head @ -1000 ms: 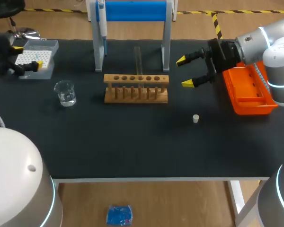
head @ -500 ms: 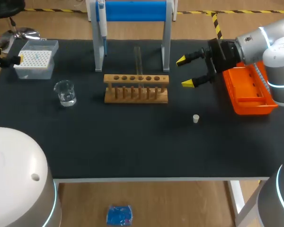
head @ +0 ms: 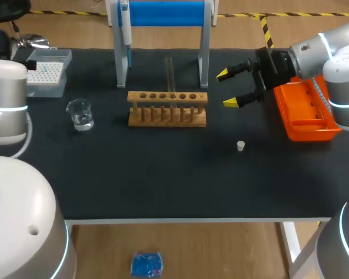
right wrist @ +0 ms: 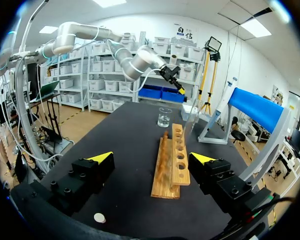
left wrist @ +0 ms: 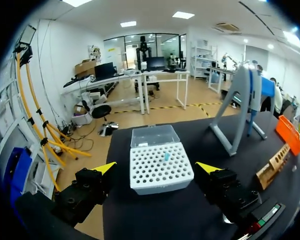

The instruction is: Invert the test tube, pick up the pipette, mount the tip to pipette, aspirate from beaker and dispense into the tube, eject the tip, return the pipette, and cap with the stopper.

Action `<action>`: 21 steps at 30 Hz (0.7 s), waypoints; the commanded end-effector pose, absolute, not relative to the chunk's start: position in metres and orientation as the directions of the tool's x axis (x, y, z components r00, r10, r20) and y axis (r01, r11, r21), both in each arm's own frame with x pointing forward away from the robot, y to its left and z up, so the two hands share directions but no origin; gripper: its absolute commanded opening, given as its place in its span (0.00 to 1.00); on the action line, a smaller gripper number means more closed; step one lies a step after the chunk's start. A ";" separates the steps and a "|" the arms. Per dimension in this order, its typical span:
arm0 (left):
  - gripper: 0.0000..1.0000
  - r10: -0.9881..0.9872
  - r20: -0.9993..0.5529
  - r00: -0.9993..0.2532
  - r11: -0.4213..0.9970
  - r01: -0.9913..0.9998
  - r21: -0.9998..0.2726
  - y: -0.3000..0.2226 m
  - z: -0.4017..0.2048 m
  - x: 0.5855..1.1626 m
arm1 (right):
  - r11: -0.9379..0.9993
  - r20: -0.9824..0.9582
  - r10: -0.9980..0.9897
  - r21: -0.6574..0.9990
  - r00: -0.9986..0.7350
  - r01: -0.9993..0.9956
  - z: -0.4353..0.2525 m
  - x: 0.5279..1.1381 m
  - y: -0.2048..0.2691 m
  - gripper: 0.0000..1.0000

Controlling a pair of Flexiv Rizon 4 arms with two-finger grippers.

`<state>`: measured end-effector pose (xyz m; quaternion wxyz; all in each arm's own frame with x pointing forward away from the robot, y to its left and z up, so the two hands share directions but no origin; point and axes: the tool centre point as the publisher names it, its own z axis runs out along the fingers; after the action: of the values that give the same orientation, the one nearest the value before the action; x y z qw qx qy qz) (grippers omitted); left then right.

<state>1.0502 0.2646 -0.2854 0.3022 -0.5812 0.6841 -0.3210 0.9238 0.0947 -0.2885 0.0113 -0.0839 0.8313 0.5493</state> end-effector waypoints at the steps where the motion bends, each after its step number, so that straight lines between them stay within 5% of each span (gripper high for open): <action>1: 1.00 -0.995 -0.062 -0.081 0.098 -0.604 -0.791 0.256 -0.302 1.063 | 0.383 -0.111 -0.129 0.911 -0.985 -0.153 -0.288 0.924 0.094 1.00; 21: 1.00 -0.999 -0.027 -0.020 0.033 -0.600 -0.800 0.232 -0.323 1.082 | 0.383 -0.111 -0.129 0.911 -0.985 -0.153 -0.288 0.924 0.094 1.00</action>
<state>1.0739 0.2371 -0.3146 0.3141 -0.6189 0.6460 -0.3178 0.9238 0.0948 -0.2884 0.0113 -0.0839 0.8313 0.5493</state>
